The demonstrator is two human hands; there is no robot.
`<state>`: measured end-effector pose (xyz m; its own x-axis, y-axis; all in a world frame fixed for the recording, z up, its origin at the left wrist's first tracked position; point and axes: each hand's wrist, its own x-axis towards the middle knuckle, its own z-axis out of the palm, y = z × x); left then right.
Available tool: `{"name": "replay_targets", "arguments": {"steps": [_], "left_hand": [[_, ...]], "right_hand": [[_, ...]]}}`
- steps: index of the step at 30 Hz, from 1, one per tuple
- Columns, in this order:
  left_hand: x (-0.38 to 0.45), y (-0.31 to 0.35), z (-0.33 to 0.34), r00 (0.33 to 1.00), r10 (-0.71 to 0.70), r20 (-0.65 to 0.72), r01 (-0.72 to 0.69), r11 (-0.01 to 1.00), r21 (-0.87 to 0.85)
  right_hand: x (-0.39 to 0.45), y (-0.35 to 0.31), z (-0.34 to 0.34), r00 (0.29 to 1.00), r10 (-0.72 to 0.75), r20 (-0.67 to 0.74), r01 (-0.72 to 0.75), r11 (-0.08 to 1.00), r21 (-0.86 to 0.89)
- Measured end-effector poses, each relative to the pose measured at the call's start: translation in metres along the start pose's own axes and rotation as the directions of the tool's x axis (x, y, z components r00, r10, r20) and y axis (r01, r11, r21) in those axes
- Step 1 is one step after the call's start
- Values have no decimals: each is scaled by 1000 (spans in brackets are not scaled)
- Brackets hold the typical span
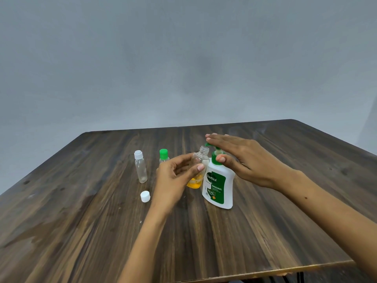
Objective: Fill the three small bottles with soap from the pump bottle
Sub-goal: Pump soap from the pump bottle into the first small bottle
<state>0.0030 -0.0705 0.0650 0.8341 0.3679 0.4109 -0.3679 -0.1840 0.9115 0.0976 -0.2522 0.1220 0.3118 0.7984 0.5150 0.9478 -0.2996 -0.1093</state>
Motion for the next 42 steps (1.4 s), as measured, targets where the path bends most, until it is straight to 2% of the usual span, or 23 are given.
{"name": "replay_targets", "arguments": {"steps": [14,26,33,37,42], "left_hand": [[-1,-1,-4,1000,-3,-3,3,1000,2],[-3,0,-1,1000,-9,-1,9,1000,13],[-3,0,-2,1000,-9,-8,9,1000,25],[-3,0,1,1000,-14,-4,14,1000,24],[-4,-1,2,1000,-10,-2,10,999,37]], "right_hand": [[2,-1,11,992,29,-126,-12,990,137],[2,-1,15,982,88,-167,-39,960,278],[4,1,13,981,106,-165,-54,954,294],[0,3,21,974,143,-176,-68,925,374],[3,2,16,974,115,-194,-50,949,311]]}}
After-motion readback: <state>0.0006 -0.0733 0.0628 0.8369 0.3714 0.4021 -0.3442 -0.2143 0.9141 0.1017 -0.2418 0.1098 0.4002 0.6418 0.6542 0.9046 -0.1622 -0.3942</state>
